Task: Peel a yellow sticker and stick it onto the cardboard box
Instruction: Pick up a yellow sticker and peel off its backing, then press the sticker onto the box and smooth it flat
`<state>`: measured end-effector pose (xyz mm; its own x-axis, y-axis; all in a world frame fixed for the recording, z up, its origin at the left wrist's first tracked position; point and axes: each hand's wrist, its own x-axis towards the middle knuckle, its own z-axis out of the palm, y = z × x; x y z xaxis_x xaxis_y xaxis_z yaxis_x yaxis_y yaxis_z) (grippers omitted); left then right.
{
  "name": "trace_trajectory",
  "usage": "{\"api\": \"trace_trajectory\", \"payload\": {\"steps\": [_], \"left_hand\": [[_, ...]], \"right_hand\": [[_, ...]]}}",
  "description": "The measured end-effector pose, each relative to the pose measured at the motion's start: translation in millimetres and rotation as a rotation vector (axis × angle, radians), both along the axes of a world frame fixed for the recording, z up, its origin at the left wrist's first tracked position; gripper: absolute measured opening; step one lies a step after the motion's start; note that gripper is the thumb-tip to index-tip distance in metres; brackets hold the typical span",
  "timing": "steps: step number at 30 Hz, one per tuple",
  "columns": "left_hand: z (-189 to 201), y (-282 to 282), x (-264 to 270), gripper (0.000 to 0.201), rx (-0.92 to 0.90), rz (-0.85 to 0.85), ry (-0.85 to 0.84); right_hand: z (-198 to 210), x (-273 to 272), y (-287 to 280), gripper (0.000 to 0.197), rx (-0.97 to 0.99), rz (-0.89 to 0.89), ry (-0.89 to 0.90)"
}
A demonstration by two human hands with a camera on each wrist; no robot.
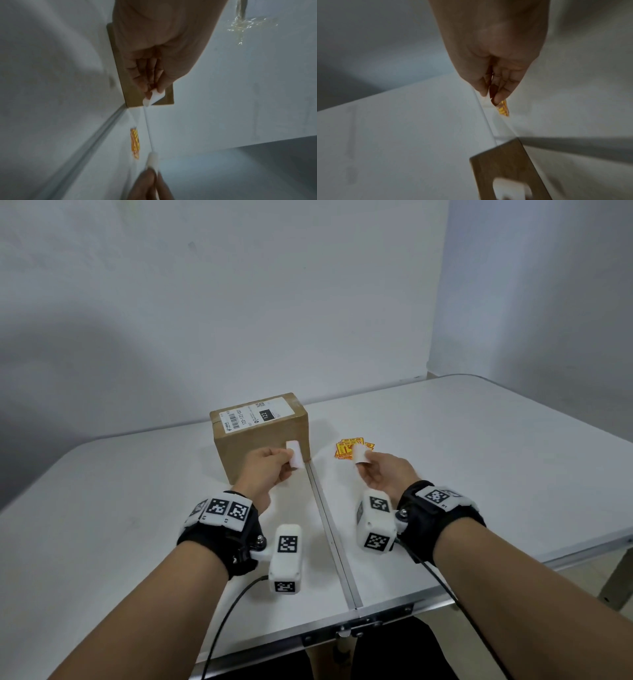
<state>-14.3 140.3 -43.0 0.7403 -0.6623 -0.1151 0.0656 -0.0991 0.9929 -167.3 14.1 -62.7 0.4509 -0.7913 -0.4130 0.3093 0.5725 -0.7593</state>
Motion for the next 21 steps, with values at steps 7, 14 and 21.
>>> {"api": "trace_trajectory", "payload": {"steps": [7,14,21], "left_hand": [[3.5,-8.3,-9.1,0.005,0.163,-0.084,-0.422],[10.6,-49.9,-29.0,0.014,0.334,-0.362,-0.933],[11.9,-79.9,-37.6,0.017,0.489,-0.487,-1.036]], "right_hand": [[-11.8,-5.6,-8.7,0.007,-0.002,-0.015,0.061],[-10.5,-17.6,-20.1,0.011,-0.013,-0.038,0.07],[-3.5,-35.2,-26.0,0.035,-0.106,-0.016,0.141]]}}
